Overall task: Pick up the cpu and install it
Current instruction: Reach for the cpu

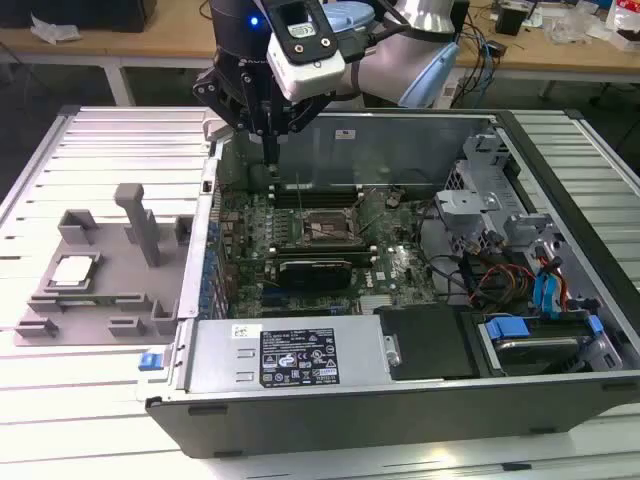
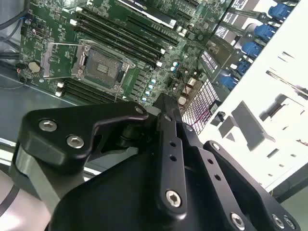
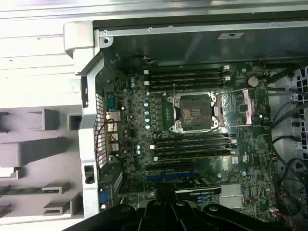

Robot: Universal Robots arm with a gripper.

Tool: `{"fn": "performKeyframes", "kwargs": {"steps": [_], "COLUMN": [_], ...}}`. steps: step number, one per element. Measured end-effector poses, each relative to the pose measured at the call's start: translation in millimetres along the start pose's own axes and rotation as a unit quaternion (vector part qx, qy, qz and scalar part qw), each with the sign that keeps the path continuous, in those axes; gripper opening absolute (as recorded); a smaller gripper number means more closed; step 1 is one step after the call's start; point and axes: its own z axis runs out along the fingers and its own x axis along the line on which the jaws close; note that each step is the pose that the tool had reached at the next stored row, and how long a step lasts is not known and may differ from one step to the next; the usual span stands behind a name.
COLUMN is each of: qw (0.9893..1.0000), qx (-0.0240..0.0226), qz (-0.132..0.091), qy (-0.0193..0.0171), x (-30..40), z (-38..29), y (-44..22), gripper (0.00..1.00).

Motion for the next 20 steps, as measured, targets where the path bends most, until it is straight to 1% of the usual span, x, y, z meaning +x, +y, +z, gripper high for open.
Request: {"fn": "performKeyframes", "kwargs": {"steps": [12, 15, 20], "qw": [1.0, 1.0, 1.0], "qx": [0.0, 0.0, 0.0], "qz": [0.0, 0.0, 0.0], "qy": [0.0, 0.0, 0.0], "x": [2.6, 5.3, 7.9], "z": [0.0, -0.1, -0.2], "y": [0.0, -0.3, -0.4], "gripper": [0.11, 0.11, 0.11]}}
